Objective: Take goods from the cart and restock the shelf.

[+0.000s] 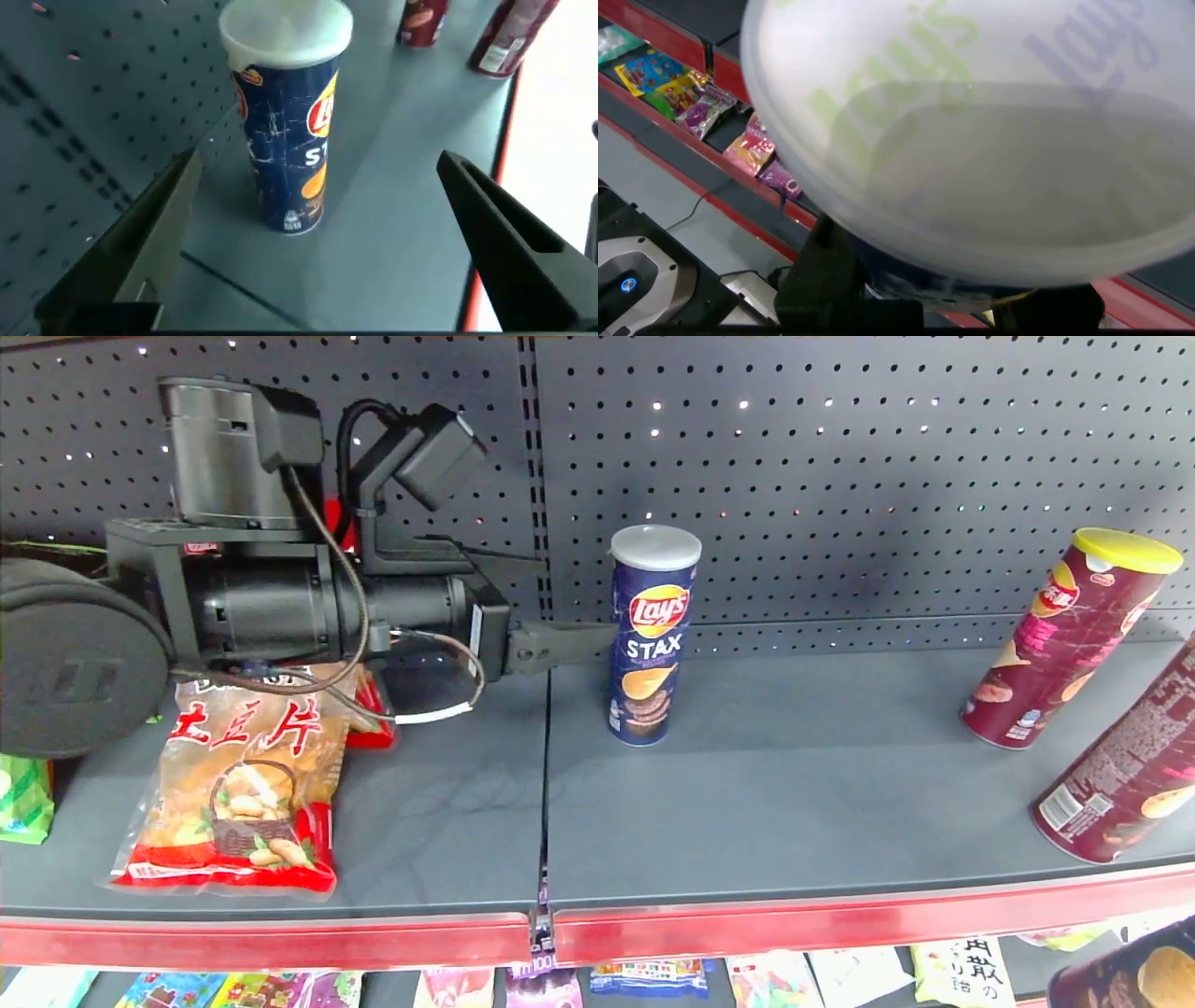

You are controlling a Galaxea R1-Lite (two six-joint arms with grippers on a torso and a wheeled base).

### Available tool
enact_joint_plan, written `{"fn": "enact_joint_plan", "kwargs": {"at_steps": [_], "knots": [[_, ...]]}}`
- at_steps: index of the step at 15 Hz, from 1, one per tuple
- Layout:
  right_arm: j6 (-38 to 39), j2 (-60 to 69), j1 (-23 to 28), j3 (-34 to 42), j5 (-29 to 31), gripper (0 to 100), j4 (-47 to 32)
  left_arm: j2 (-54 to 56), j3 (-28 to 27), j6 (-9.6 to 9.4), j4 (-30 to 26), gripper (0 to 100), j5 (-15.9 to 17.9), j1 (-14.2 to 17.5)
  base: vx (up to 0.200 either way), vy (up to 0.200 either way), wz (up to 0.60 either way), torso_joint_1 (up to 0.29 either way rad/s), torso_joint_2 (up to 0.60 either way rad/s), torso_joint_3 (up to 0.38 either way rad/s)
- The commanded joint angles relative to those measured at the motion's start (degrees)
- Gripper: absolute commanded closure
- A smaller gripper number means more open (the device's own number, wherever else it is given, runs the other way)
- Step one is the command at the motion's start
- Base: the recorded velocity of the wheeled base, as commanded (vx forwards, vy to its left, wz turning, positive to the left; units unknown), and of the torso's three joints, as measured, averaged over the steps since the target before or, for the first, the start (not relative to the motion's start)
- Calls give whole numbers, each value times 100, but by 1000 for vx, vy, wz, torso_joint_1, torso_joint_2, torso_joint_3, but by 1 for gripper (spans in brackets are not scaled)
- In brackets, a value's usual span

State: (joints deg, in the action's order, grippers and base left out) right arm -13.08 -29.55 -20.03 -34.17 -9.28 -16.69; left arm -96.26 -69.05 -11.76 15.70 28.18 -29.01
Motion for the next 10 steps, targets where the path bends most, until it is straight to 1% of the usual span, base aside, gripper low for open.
{"fn": "enact_joint_plan", "kwargs": {"at_steps": [1, 7, 10], "knots": [[7, -7, 17, 24, -4, 100, -1, -341, -179, -1, 3, 0, -15, -8, 0, 0, 0, 0, 0, 0], [130, -33, 17, 60, -4, 100, -1, -1097, -970, -28, 21, 0, -85, -52, 0, 0, 0, 0, 0, 0], [139, -33, 34, 68, -4, 100, -10, -1299, -1181, -28, 12, 0, -85, -157, 0, 0, 0, 0, 0, 0]]}}
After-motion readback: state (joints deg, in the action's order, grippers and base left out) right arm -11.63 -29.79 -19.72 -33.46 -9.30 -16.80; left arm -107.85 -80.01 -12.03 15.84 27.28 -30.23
